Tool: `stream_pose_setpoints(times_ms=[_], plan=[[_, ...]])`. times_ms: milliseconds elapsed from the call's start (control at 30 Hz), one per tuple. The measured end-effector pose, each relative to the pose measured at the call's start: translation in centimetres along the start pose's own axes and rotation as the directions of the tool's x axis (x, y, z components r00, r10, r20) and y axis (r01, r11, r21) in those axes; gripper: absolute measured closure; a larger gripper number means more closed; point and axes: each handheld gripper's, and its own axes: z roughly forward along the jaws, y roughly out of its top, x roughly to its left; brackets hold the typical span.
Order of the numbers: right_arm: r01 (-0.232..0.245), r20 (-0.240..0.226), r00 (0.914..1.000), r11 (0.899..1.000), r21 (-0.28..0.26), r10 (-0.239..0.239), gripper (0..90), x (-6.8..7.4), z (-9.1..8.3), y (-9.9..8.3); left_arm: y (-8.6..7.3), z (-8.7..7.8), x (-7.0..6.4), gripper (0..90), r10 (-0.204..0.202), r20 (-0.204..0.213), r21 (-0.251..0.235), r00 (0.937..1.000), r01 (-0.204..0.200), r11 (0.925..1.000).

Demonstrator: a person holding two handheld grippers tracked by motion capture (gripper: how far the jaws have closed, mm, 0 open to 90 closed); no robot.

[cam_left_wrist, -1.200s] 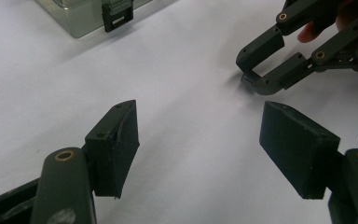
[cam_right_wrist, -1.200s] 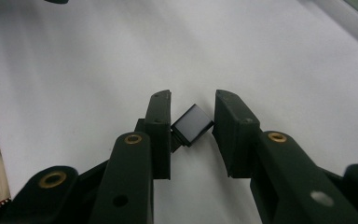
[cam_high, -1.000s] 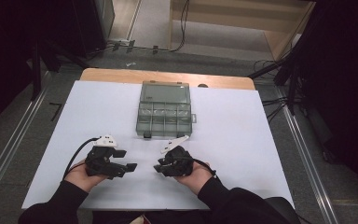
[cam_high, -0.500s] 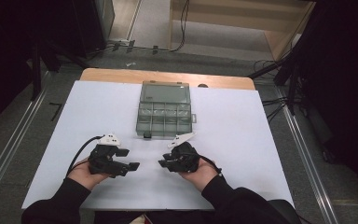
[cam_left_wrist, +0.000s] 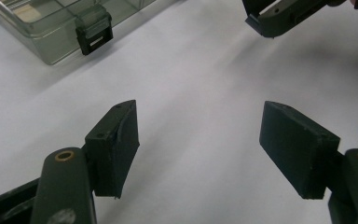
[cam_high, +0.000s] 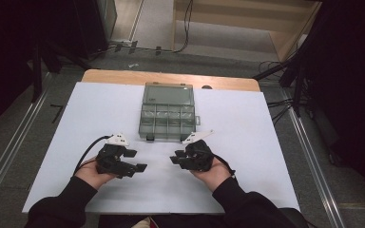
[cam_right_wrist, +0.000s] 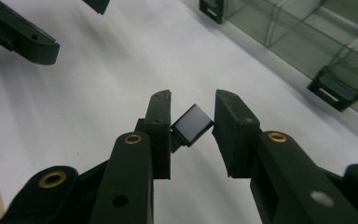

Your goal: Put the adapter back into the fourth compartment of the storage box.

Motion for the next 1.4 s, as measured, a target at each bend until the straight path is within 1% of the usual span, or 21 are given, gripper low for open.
stream_pose_setpoints(times_ms=[67,267,400,433,533,767,1000,1233,1367,1400], plan=[[-0.017,0.01,0.9998,1.0,-0.01,0.017,66.0,-0.4,-0.6,-0.1,0.2,0.1,0.0,29.0,0.005,0.004,0.004,1.0,-0.005,1.0],[-0.036,0.025,0.999,0.999,-0.035,0.037,66.0,-1.1,-1.5,-0.1,0.4,0.5,0.0,29.0,0.013,0.013,0.011,0.9998,-0.013,0.9999],[-0.061,0.035,0.9974,0.996,-0.061,0.063,66.0,-2.0,-2.3,0.0,0.4,0.5,0.0,29.0,0.014,0.011,0.011,0.9998,-0.014,0.9998],[-0.061,0.035,0.9974,0.996,-0.061,0.063,66.0,-2.0,-2.3,0.0,0.4,0.5,0.0,29.0,0.014,0.011,0.011,0.9998,-0.014,0.9998],[-0.075,0.042,0.9961,0.995,-0.07,0.078,66.0,-2.6,-2.8,0.0,0.4,0.5,0.0,29.1,0.01,0.011,0.009,0.9999,-0.01,0.9999],[-0.093,0.056,0.9936,0.991,-0.092,0.098,66.0,-3.5,-3.4,0.0,0.4,0.6,0.0,29.1,0.014,0.011,0.012,0.9998,-0.014,0.9998],[-0.107,0.068,0.9912,0.989,-0.1,0.114,66.0,-4.2,-3.8,0.0,0.4,0.5,0.0,29.1,0.013,0.011,0.007,0.9999,-0.013,0.9999],[-0.118,0.07,0.9896,0.987,-0.109,0.126,65.9,-4.7,-4.0,0.2,0.4,0.5,0.1,29.1,0.012,0.009,0.009,0.9999,-0.012,0.9999],[-0.126,0.07,0.9885,0.985,-0.117,0.134,66.0,-5.0,-4.1,0.4,0.4,0.5,0.1,29.1,0.01,0.003,0.01,1.0,-0.01,0.9999],[-0.126,0.071,0.9882,0.984,-0.122,0.136,66.0,-5.2,-4.1,0.6,0.3,0.5,0.1,29.1,0.014,0.0,0.009,0.9999,-0.014,0.9999]])
